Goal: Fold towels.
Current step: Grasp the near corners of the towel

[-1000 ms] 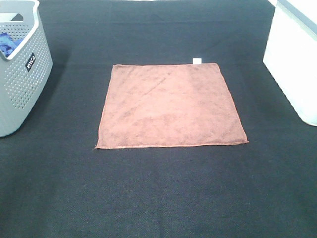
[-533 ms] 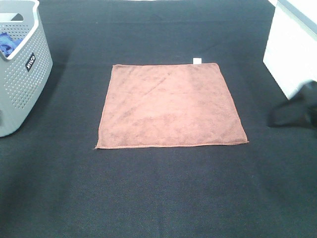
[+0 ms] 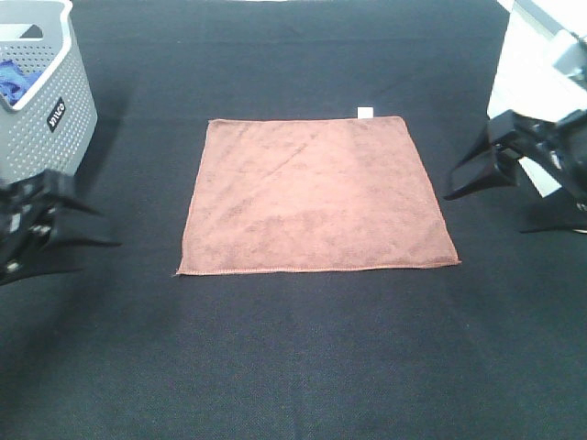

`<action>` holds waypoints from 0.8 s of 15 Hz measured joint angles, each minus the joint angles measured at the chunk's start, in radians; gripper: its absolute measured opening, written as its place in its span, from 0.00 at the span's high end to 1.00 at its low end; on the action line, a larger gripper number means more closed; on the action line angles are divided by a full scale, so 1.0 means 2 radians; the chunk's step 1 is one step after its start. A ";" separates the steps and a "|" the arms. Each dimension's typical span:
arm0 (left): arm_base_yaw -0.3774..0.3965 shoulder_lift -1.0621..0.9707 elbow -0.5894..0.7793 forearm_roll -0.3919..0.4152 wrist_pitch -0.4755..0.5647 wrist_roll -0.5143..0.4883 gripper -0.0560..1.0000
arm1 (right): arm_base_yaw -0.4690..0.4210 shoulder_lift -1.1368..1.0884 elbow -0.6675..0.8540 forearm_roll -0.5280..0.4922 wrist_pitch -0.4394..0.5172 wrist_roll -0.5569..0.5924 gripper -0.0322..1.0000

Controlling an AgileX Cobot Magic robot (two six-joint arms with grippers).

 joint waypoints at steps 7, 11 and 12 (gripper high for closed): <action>0.000 0.165 -0.111 -0.031 0.009 0.035 0.33 | -0.001 0.146 -0.091 -0.046 -0.002 -0.002 0.12; -0.002 0.239 -0.173 -0.031 0.009 0.035 0.29 | -0.001 0.223 -0.139 -0.057 0.001 -0.010 0.14; -0.014 0.259 -0.189 -0.031 0.009 0.035 0.29 | -0.001 0.247 -0.158 -0.063 -0.002 -0.013 0.14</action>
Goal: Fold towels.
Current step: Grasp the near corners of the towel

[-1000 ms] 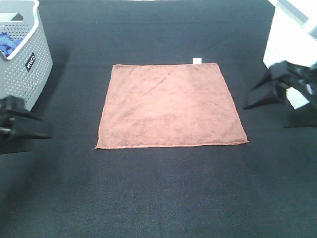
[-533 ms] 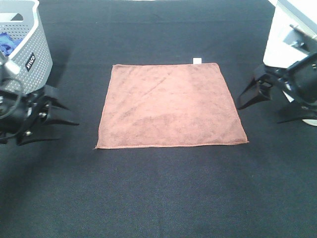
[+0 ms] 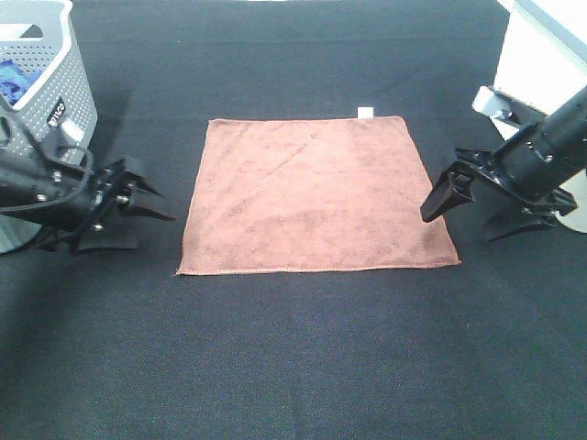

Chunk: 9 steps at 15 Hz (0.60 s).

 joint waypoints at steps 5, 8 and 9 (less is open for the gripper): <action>-0.045 0.048 -0.041 -0.003 -0.010 0.000 0.29 | 0.000 0.060 -0.042 -0.006 0.000 0.000 0.14; -0.071 0.068 -0.072 -0.013 -0.014 -0.002 0.29 | 0.012 0.079 -0.059 0.009 0.011 -0.005 0.17; -0.085 0.076 -0.084 -0.016 -0.015 -0.002 0.29 | 0.030 0.083 -0.060 0.024 0.011 -0.013 0.18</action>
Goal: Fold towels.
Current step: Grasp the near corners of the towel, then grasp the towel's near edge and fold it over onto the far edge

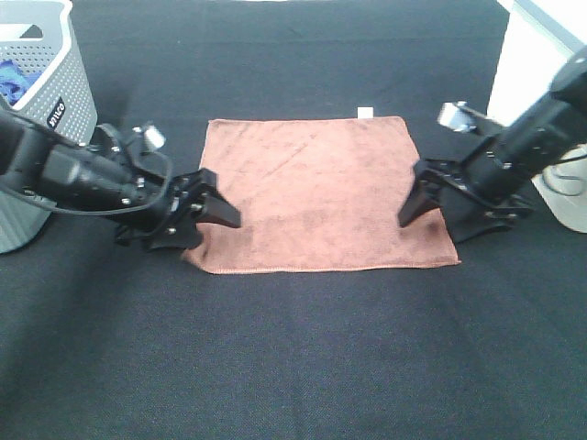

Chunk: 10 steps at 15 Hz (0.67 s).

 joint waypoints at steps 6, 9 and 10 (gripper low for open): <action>-0.006 0.015 -0.004 0.009 -0.024 -0.014 0.93 | 0.012 0.014 0.000 -0.004 -0.028 0.043 0.86; -0.006 0.015 -0.004 0.017 -0.022 -0.021 0.93 | 0.012 0.014 0.000 -0.020 -0.027 0.070 0.97; -0.006 0.015 -0.004 0.027 -0.015 -0.028 0.93 | 0.012 0.014 0.000 -0.022 -0.020 0.076 0.97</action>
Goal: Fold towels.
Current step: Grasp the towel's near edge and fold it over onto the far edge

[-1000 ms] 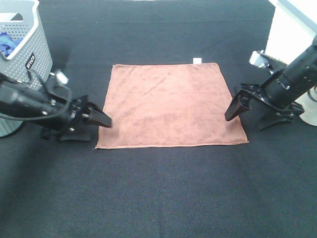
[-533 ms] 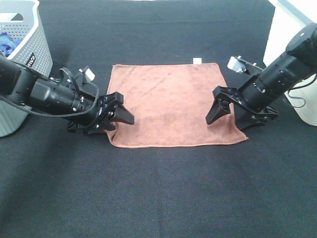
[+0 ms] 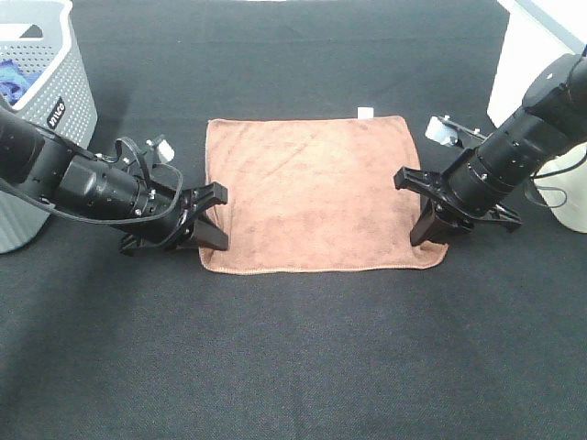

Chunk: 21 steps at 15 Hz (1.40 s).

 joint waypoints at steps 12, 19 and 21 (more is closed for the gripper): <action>-0.001 -0.145 0.094 0.327 0.091 -0.246 0.93 | 0.003 -0.126 0.141 -0.004 0.079 0.026 0.97; -0.001 -0.195 0.135 0.327 0.027 -0.239 0.93 | 0.004 -0.158 0.142 0.003 0.059 -0.002 0.97; -0.001 -0.204 0.111 0.328 -0.015 -0.233 0.94 | 0.004 -0.158 0.107 0.003 0.042 -0.015 0.97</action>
